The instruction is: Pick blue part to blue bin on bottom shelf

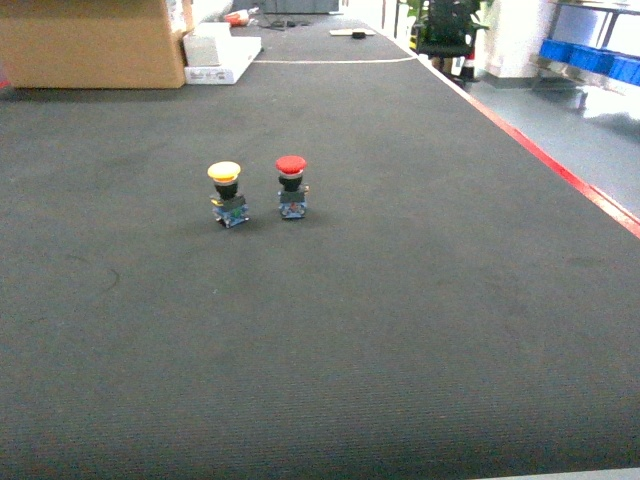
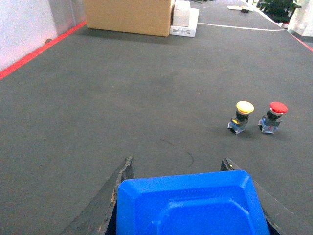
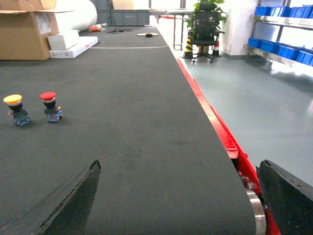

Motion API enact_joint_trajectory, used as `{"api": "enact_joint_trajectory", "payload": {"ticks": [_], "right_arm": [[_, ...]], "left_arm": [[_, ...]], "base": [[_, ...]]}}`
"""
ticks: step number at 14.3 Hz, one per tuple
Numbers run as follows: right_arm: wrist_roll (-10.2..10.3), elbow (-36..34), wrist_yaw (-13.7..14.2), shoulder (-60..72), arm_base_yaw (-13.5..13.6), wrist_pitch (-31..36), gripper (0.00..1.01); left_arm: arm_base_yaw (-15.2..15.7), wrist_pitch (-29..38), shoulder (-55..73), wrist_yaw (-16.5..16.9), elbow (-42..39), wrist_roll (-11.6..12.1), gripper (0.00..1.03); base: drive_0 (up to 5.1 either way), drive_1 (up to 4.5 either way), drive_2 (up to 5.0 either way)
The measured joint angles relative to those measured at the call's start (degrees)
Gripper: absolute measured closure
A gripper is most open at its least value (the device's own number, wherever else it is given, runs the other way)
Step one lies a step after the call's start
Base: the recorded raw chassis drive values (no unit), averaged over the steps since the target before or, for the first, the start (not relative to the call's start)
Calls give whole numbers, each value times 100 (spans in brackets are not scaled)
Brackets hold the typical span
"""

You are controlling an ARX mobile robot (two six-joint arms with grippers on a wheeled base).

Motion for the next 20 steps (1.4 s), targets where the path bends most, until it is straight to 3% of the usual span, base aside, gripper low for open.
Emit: {"api": "enact_joint_trajectory", "payload": {"ticks": [20], "right_arm": [[0, 0, 0, 0, 0, 0, 3]], "left_arm": [[0, 0, 0, 2, 0, 2, 59]], "base": [[-160, -160, -160]]}}
